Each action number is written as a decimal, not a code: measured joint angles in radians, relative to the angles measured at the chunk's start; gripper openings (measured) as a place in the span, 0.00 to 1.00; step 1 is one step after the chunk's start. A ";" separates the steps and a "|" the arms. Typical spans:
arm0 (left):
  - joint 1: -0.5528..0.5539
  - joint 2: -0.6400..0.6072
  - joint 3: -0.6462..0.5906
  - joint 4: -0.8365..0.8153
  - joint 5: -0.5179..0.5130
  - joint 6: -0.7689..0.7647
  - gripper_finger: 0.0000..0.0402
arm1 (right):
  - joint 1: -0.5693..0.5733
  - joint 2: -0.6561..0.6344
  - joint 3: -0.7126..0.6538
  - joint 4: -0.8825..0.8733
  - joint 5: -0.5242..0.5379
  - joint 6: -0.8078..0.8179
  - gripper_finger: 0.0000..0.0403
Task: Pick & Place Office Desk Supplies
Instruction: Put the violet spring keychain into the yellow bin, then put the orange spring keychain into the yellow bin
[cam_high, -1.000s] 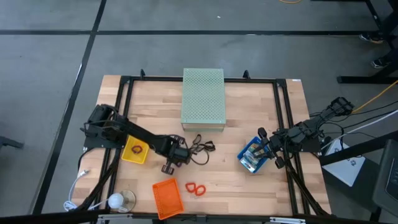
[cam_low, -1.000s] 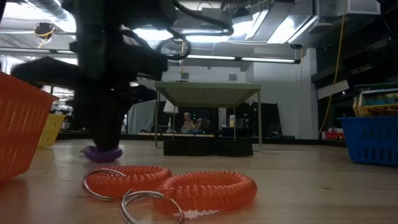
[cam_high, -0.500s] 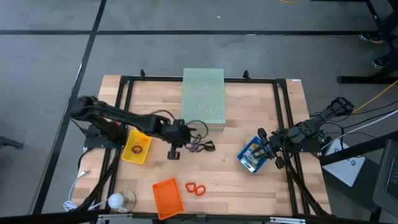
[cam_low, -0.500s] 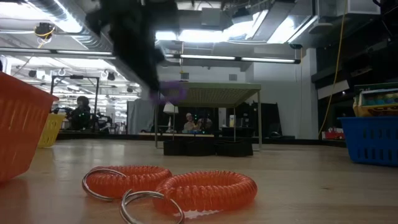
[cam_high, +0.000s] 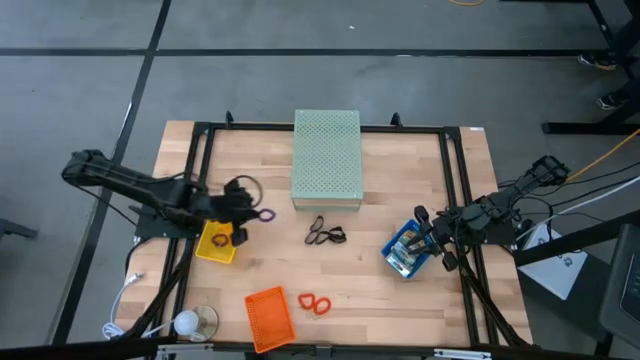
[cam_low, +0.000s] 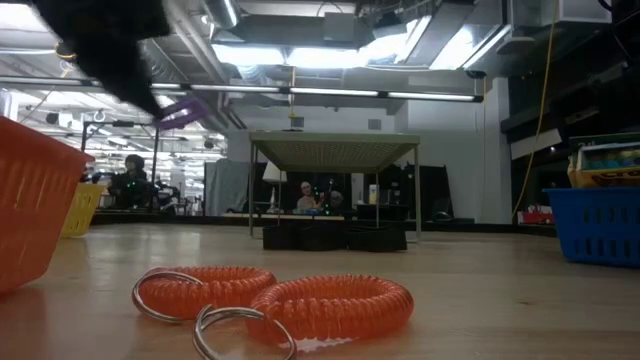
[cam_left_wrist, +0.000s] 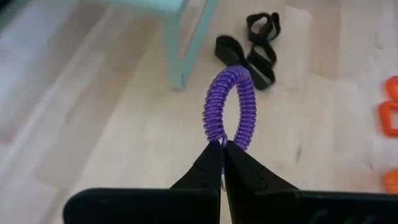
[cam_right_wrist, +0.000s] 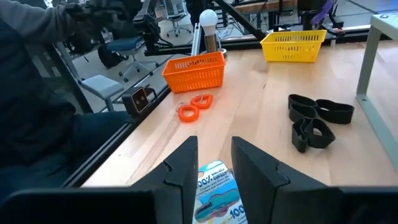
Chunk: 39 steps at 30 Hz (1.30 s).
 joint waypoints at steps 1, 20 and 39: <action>-0.021 -0.039 -0.029 0.000 0.000 -0.032 0.01 | 0.000 0.000 0.000 0.000 0.000 -0.007 0.24; -0.283 -0.296 -0.108 -0.480 0.086 -0.508 0.01 | 0.000 0.000 0.000 0.000 -0.001 -0.003 0.24; -0.282 -0.283 -0.108 -0.453 0.049 -0.543 0.27 | 0.000 0.000 0.000 0.000 0.001 0.003 0.24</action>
